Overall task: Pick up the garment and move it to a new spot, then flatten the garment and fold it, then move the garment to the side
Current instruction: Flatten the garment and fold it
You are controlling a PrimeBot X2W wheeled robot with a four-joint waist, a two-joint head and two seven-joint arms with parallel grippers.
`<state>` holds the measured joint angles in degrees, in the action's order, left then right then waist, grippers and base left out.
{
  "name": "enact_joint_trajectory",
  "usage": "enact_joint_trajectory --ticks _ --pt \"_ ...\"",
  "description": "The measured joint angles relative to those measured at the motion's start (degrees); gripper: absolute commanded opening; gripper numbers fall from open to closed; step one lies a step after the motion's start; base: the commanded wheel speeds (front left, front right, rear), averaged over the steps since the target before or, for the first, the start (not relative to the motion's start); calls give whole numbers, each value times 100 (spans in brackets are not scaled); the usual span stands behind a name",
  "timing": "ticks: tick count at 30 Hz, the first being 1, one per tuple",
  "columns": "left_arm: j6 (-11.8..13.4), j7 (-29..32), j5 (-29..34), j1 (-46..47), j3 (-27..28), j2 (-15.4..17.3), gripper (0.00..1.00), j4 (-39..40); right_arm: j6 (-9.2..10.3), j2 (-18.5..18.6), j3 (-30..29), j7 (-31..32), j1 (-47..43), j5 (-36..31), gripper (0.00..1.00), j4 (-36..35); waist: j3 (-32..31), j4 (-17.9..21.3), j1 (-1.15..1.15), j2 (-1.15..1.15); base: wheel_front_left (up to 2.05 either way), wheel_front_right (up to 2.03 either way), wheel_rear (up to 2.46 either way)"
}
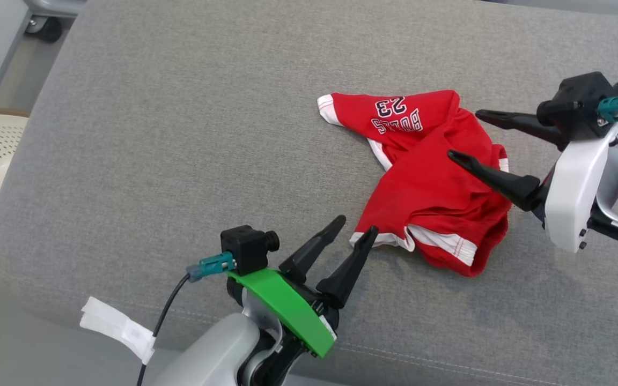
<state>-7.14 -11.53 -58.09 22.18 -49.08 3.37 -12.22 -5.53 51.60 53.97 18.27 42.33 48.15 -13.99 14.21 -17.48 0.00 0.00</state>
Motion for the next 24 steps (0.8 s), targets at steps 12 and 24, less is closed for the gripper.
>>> enact_joint_trajectory --ticks 12,24 --pt "0 349 -457 -76 -556 -40 100 248 -154 7 604 949 577 -254 100 -333 -164 -345 0 0 0 0 0" --pt "16 305 -407 -95 -531 -34 100 -3 -162 -29 2113 2096 563 -275 100 -749 -314 -783 0 0 0 0 0"
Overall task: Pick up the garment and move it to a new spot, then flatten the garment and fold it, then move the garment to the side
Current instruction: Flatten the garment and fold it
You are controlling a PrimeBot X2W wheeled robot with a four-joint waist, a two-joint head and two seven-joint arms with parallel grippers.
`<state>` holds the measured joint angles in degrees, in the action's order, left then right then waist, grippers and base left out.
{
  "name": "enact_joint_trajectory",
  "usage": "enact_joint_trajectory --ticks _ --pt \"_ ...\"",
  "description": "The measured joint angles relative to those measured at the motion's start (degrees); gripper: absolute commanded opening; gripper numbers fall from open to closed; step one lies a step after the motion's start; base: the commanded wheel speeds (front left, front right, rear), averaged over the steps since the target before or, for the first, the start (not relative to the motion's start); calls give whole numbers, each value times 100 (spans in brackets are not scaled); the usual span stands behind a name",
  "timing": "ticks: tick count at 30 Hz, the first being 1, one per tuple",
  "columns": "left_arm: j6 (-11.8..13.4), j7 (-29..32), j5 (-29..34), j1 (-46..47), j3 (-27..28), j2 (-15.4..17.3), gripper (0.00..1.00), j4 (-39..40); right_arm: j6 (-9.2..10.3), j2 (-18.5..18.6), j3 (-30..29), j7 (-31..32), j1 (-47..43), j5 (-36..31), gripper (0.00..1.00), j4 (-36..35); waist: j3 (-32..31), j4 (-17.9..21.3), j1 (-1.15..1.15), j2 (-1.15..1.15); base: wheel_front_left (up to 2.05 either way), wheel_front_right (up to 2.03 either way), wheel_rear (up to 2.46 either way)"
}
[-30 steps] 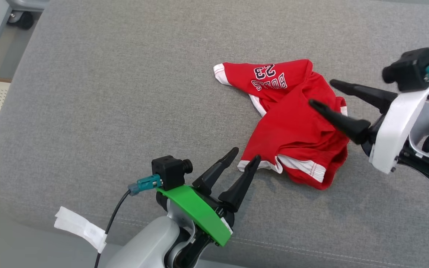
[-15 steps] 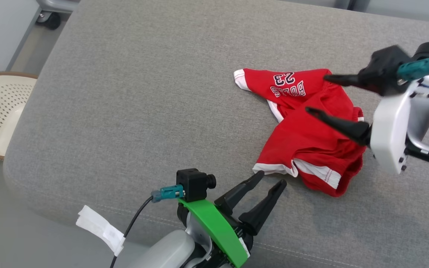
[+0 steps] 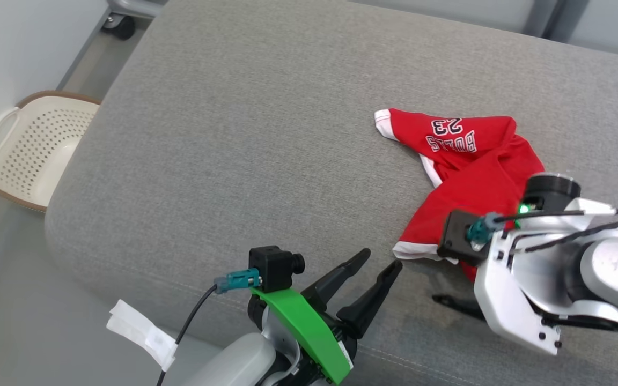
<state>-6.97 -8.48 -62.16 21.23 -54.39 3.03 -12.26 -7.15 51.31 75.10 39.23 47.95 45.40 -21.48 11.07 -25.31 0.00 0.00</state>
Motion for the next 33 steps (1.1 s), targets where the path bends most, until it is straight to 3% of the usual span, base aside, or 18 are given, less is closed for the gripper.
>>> enact_joint_trajectory --ticks 13,25,26,27,28,32,33 --pt "338 -352 357 -10 347 193 100 -16 0 -264 -38 1238 587 -76 100 320 54 -328 0 0 0 0 0" --pt "474 -522 497 -154 683 174 100 -8 0 -586 -88 2093 291 166 100 818 374 -495 0 0 0 0 0" --pt "474 -526 497 -171 692 169 100 -15 0 -610 -89 2145 268 166 93 849 385 -509 0 0 0 0 0" --pt "474 -526 497 -184 702 166 100 -21 0 -634 -89 2184 248 167 80 870 393 -520 0 0 0 0 0" --pt "474 -526 498 -190 708 164 100 -23 0 -656 -89 2184 236 175 46 900 398 -529 0 0 0 0 0" --pt "472 -532 503 -192 762 144 100 -23 0 -761 -90 2180 239 212 4 1010 403 -546 0 0 0 0 0" --pt "472 -546 503 -193 777 140 100 -23 0 -788 -90 2167 244 212 0 1035 403 -548 0 0 0 0 0"
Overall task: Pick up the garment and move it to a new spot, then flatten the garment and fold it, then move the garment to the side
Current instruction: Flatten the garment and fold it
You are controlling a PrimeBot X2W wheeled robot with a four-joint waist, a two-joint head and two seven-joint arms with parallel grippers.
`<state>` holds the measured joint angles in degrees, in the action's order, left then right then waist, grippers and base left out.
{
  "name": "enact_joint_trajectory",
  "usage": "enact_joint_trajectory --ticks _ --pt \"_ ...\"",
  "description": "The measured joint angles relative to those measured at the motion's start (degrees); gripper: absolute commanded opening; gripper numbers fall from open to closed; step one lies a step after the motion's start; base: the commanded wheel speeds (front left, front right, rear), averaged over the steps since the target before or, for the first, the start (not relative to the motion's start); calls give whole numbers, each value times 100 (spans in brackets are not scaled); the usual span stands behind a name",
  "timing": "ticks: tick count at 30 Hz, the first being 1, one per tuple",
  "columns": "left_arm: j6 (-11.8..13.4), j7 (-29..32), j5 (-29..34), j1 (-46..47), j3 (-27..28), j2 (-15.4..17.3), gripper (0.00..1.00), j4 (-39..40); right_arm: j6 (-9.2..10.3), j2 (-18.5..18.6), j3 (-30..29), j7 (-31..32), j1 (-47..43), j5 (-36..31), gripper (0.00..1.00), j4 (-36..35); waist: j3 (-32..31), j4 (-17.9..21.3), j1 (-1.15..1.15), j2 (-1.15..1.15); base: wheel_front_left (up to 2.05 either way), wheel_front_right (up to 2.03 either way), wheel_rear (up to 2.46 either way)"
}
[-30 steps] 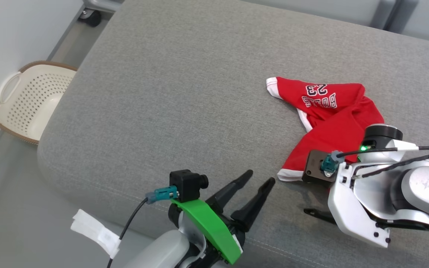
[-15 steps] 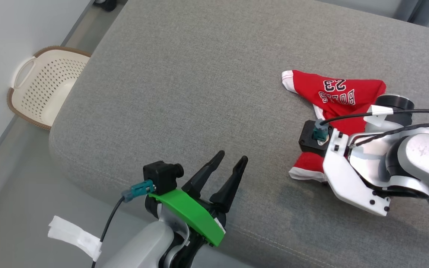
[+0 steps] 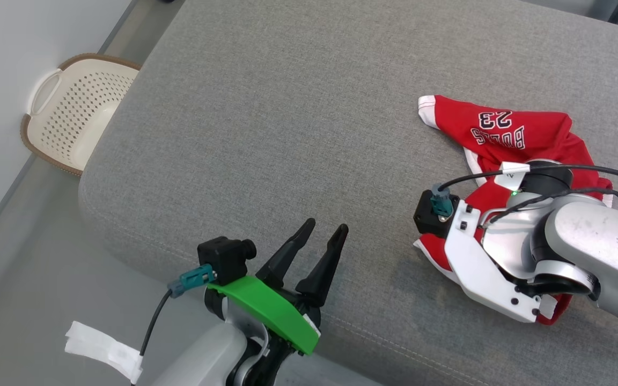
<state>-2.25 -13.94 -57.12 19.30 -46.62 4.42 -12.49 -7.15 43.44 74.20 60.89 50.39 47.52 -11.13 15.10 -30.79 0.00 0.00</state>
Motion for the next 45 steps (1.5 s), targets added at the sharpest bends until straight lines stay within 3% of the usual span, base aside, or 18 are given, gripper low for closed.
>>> enact_joint_trajectory --ticks 12,20,26,31,37,45 --pt "-26 -26 51 -115 122 -29 100 -16 0 -236 -88 -846 322 413 0 612 -45 22 0 0 0 0 0" --pt "-137 -30 110 -115 26 -38 100 -164 0 -503 -1325 -1911 631 955 0 1302 -223 95 0 0 0 0 0" --pt "-187 -30 120 -115 -32 -45 100 -214 9 -604 -1979 -2314 1221 1151 0 1640 -405 191 0 0 0 0 0" --pt "-233 -22 126 -113 -136 -54 100 -260 79 -461 -2385 -2624 1458 1177 0 1928 -547 298 0 0 0 0 0" --pt "-279 79 127 -110 -198 -24 100 -350 187 102 -2624 -2866 1389 1248 0 2227 -711 456 0 0 0 0 0" --pt "-271 137 144 -101 -145 110 100 -274 177 222 -2294 -2807 -151 2075 0 2000 -748 911 0 0 0 0 0"
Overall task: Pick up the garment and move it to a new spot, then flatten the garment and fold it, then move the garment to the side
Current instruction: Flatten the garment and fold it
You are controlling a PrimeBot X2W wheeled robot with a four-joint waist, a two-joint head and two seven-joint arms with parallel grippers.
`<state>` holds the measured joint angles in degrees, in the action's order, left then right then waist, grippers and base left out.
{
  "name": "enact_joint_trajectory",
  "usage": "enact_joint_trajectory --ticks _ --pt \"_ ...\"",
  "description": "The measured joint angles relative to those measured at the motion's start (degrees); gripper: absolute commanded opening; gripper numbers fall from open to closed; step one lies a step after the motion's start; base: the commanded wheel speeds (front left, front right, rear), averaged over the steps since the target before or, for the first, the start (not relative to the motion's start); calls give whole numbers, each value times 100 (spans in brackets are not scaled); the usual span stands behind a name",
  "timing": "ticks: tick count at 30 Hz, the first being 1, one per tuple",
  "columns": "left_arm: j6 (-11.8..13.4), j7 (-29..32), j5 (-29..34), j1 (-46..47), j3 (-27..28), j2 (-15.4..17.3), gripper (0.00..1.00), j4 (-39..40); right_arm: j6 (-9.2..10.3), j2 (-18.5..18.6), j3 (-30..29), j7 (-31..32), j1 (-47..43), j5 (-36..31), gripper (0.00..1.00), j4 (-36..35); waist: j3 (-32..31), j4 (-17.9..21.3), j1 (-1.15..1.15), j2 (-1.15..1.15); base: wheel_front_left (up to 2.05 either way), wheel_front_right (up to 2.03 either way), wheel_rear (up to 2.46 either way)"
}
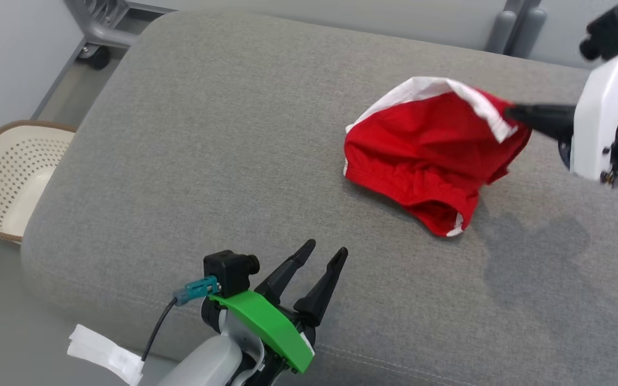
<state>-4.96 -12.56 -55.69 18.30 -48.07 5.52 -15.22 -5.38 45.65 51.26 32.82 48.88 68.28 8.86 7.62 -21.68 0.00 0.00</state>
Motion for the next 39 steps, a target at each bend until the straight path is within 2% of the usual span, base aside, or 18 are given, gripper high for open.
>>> enact_joint_trajectory --ticks 10,16,24,31,36,39 --pt "58 152 156 447 252 413 100 75 3 448 254 -151 -1118 242 0 -426 148 652 0 0 0 0 0" --pt "124 252 210 731 463 606 100 168 142 531 118 -784 -1534 260 0 -389 284 1123 0 0 0 0 0" --pt "149 693 123 732 310 635 100 -30 145 534 -48 -1455 -1631 64 0 -248 619 1649 0 0 0 0 0" --pt "108 899 122 745 120 610 100 -291 140 528 -63 -1795 -1730 -129 0 -179 1012 1785 0 0 0 0 0" --pt "44 826 118 873 125 411 100 -274 130 503 -38 -1918 -1744 -198 0 -137 1133 1726 0 0 0 0 0" --pt "44 788 118 958 159 416 100 -275 121 493 -37 -1978 -1762 -210 0 -107 1151 1660 0 0 0 0 0"
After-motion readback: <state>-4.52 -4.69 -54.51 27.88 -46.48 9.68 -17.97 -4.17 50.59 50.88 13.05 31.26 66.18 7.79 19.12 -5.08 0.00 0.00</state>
